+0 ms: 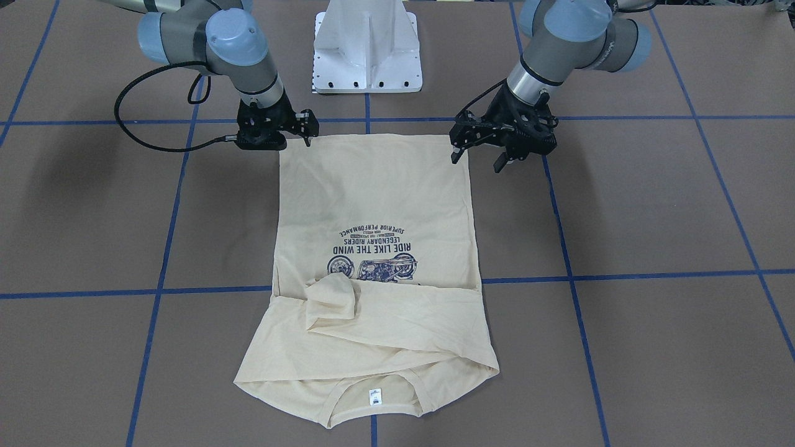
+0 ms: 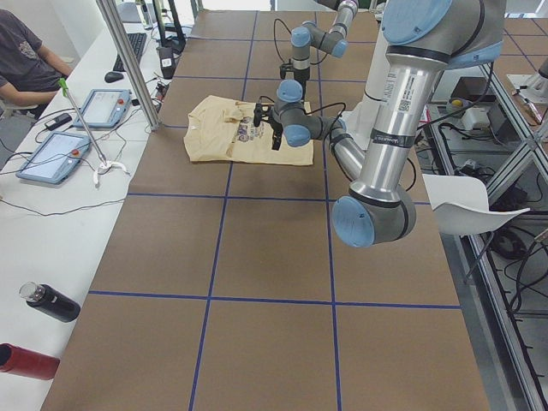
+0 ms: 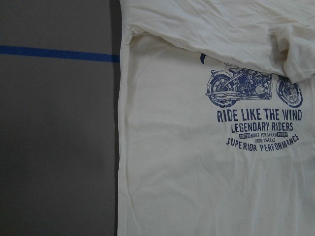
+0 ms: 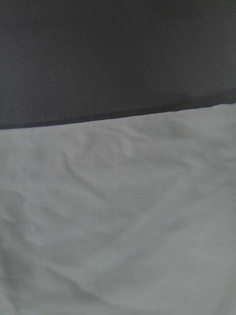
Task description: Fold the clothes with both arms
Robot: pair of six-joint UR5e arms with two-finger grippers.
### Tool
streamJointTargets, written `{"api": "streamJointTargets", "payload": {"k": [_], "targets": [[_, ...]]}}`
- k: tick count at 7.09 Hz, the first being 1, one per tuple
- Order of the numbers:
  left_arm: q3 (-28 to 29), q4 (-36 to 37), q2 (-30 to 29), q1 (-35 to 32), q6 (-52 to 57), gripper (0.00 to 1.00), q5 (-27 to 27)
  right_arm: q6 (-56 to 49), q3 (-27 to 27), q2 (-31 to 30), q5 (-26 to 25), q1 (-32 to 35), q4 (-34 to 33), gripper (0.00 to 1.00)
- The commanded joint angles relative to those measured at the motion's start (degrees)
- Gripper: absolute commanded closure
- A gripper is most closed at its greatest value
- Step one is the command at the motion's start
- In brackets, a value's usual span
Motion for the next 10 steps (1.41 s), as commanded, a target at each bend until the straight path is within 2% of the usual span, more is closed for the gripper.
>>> {"api": "streamJointTargets", "payload": {"k": [1,3,5,7,8,10], "targets": [[0.22,0.00,-0.14,0.39,0.00,0.04,0.00,0.02,-0.45,-0.59,0.39,-0.52,-0.24,0.00],[0.30,0.00,-0.23,0.66,0.00,0.04,0.09,-0.07,-0.80,-1.03,0.66,-0.69,-0.25,0.01],[0.65,-0.09,-0.23,0.75,0.08,0.04,0.09,0.02,-1.24,-0.77,0.57,-1.04,-0.16,0.11],[0.74,-0.18,-0.23,0.75,0.08,0.04,0.09,0.02,-1.95,-0.59,0.57,-1.48,-0.07,0.14],[0.74,-0.18,-0.23,0.75,0.08,0.04,0.09,0.02,-1.86,-0.42,0.66,-1.48,-0.16,0.20],[0.74,-0.18,-0.23,0.75,0.08,0.04,0.09,-0.07,-1.95,-0.59,0.74,-1.48,-0.16,0.64]]}}
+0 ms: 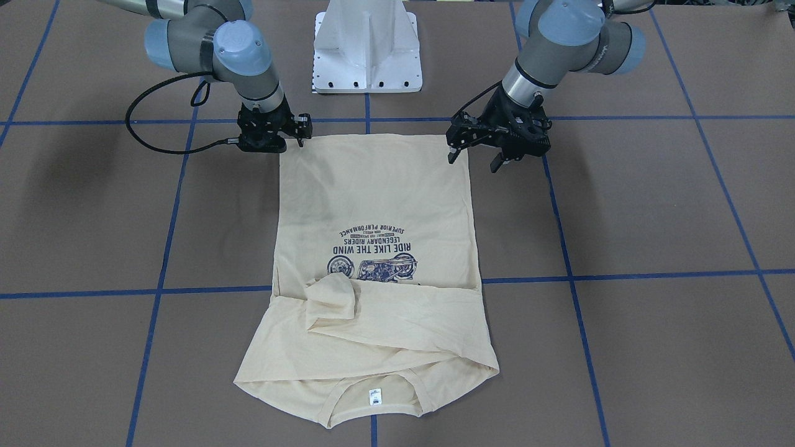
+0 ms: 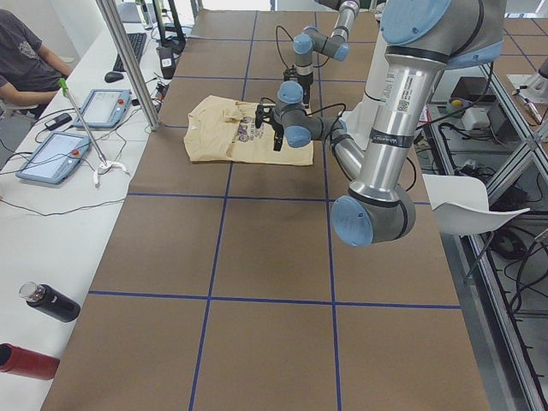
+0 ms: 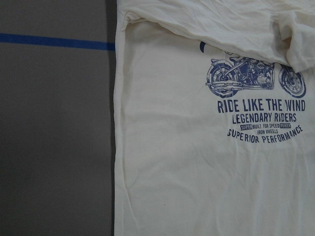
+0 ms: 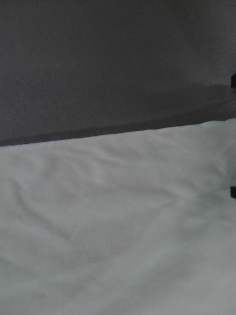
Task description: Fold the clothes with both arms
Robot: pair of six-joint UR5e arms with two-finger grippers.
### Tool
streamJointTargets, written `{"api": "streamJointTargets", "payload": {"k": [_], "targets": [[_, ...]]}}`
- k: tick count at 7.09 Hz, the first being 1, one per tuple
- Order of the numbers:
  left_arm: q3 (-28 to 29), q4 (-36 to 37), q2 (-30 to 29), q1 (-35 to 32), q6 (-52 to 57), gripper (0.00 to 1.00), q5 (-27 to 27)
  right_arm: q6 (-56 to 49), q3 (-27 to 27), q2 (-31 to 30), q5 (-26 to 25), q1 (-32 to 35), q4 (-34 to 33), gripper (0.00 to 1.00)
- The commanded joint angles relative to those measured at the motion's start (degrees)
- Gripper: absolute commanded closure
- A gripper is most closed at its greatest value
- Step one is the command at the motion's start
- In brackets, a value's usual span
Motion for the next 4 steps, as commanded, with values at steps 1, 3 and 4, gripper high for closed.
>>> {"api": "streamJointTargets", "payload": {"k": [1,3,4], "targets": [[0.00,-0.09,0.00,0.00,0.00,0.04,0.00,-0.07,-0.07,-0.10,0.16,-0.02,0.03,0.81],[0.09,0.00,-0.09,0.00,0.00,0.04,0.00,-0.33,0.54,0.07,1.30,0.25,0.11,1.00],[0.09,-0.09,-0.09,0.00,0.00,0.04,0.00,-0.42,1.42,-0.01,2.79,1.12,0.12,1.00]]}}
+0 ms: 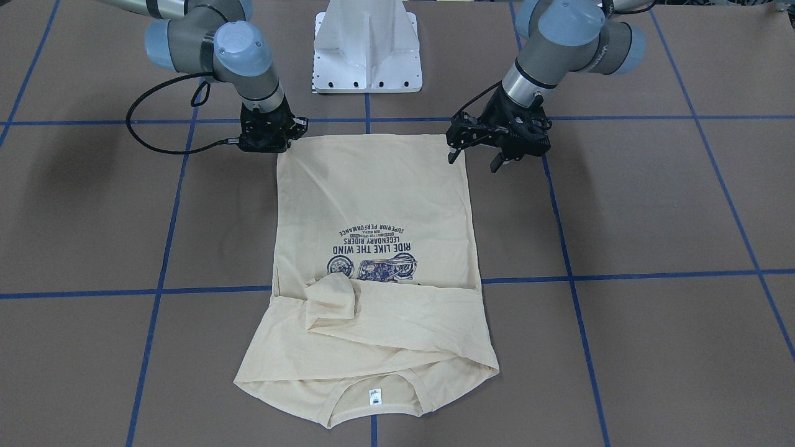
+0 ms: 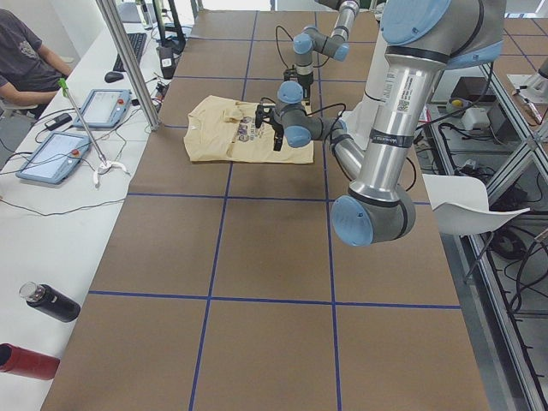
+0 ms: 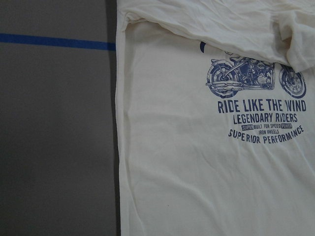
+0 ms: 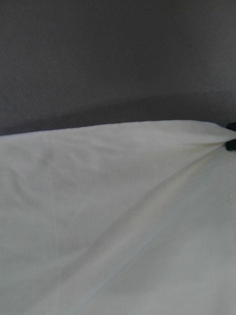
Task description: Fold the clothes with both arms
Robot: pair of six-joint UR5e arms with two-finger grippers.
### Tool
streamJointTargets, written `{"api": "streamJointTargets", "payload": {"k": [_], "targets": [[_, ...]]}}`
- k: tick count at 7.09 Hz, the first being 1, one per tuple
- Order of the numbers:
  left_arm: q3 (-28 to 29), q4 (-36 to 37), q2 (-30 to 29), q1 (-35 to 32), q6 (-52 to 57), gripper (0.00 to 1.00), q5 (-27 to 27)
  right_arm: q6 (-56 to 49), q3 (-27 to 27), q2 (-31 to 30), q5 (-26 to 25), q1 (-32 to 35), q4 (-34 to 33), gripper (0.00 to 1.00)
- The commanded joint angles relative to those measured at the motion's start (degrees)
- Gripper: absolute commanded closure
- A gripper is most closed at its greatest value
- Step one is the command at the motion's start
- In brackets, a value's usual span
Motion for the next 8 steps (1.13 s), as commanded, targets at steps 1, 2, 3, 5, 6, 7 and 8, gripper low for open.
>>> {"api": "streamJointTargets", "payload": {"k": [1,2,3,5,6,7,8], "targets": [[0.12,0.02,-0.03,0.35,-0.26,0.05,0.09,-0.12,1.23,0.10,1.54,0.75,0.03,1.00],[0.21,0.11,0.14,2.79,-1.05,0.05,1.39,-0.12,1.32,0.36,1.46,0.75,0.12,1.00],[0.21,0.29,0.32,5.42,-4.19,0.06,3.67,-0.12,1.58,0.45,1.46,0.75,0.12,1.00],[-0.05,6.91,0.15,9.83,-7.46,0.08,5.35,-0.04,1.84,0.54,1.28,0.92,0.12,1.00],[-0.14,10.45,0.15,11.41,-7.47,0.10,6.41,0.05,2.02,0.54,1.28,0.92,0.12,1.00],[-0.06,11.18,0.41,11.86,-7.47,0.12,6.59,0.05,2.46,0.54,1.37,1.01,0.21,1.00],[-0.14,12.84,0.32,12.47,-7.47,0.14,6.59,0.05,3.16,0.54,1.46,1.01,0.21,1.00]]}}
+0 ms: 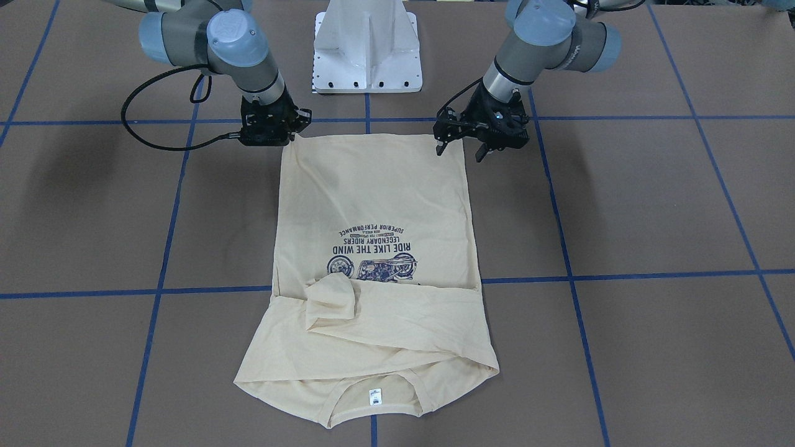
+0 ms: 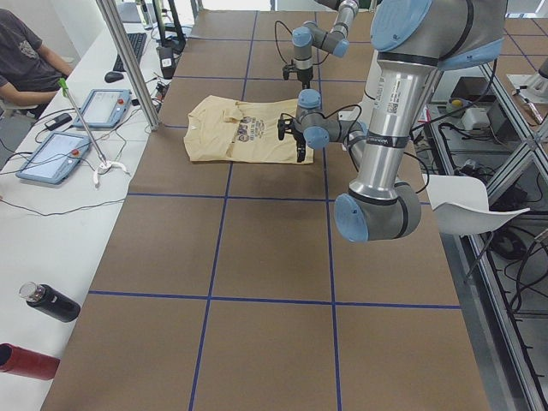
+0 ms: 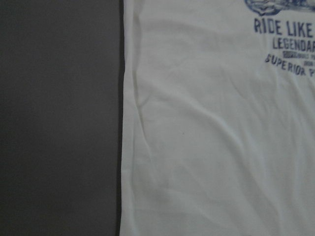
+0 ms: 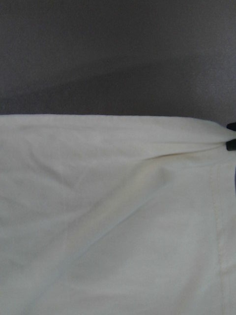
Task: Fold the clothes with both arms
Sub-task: 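Lower both grippers onto the hem corners and close them on the fabric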
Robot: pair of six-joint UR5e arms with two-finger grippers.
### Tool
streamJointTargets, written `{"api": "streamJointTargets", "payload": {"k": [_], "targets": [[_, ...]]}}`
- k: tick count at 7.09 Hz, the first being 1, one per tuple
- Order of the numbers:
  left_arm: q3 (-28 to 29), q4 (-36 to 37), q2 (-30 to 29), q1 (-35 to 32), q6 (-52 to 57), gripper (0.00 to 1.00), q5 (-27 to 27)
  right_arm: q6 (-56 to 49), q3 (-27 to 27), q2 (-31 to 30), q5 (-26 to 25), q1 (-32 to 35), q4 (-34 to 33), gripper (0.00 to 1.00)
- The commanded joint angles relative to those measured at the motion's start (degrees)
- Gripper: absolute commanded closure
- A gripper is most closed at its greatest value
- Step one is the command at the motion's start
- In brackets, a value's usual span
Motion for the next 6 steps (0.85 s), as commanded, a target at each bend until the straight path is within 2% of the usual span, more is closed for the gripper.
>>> {"api": "streamJointTargets", "payload": {"k": [1,4,6], "targets": [[-0.06,3.04,-0.17,1.82,-0.08,0.18,0.19,0.01,0.92,0.09,0.10,0.04,0.03,1.00],[0.46,3.23,-0.44,4.37,0.01,0.31,0.10,0.01,1.28,0.09,0.10,0.30,0.03,1.00],[0.73,3.23,-0.44,4.38,0.01,0.34,0.10,-0.07,1.28,0.09,0.19,0.56,0.03,1.00]]}}
